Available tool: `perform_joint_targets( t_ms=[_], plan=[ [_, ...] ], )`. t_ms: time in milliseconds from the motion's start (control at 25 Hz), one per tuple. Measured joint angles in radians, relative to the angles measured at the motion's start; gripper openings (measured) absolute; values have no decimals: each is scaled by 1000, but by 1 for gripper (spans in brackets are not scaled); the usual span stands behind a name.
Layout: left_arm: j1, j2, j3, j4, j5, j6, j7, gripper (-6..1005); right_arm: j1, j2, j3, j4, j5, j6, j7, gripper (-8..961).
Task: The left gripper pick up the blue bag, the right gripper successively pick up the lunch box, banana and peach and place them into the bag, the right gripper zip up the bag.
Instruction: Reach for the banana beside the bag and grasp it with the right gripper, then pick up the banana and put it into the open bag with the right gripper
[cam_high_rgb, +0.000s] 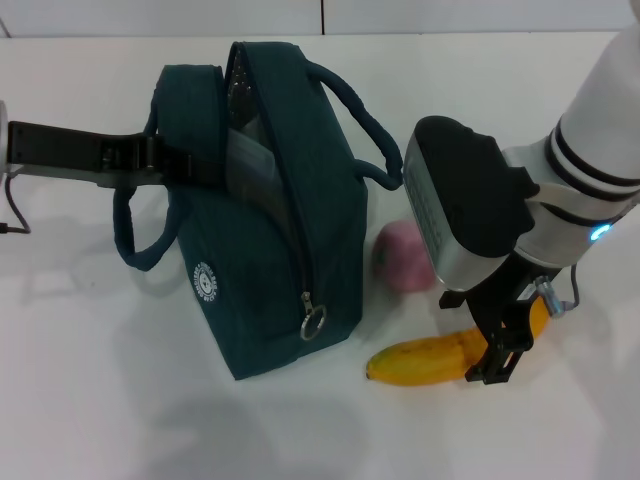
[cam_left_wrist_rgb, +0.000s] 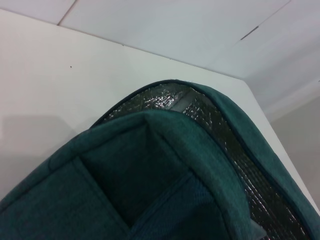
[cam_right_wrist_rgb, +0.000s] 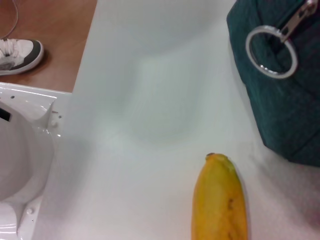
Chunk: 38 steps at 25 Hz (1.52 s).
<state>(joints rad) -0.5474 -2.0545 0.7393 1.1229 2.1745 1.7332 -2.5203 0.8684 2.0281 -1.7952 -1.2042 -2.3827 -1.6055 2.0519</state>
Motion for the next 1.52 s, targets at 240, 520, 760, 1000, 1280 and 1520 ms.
perform_joint_targets(
  t_ms=[240, 520, 760, 1000, 1280, 1520],
  plan=[
    [0, -3, -1, 0, -1, 1, 0, 34, 2, 0, -25, 23, 16, 27, 2, 838],
    [0, -2, 0, 0, -12, 2, 0, 34, 3, 0, -40, 26, 16, 41, 6, 669],
    [3, 0, 4, 0, -21, 2, 0, 34, 3, 0, -44, 26, 16, 36, 7, 586],
    [3, 1, 2, 0, -22, 1, 0, 34, 11, 0, -44, 28, 14, -3, 13, 487],
    [11, 3, -2, 0, -23, 1, 4, 34, 3, -3, -22, -10, 6, -71, 35, 413],
    [20, 5, -2, 3, -24, 4, 7, 34, -2, -7, 54, -51, -103, -198, 91, 408]
  ],
)
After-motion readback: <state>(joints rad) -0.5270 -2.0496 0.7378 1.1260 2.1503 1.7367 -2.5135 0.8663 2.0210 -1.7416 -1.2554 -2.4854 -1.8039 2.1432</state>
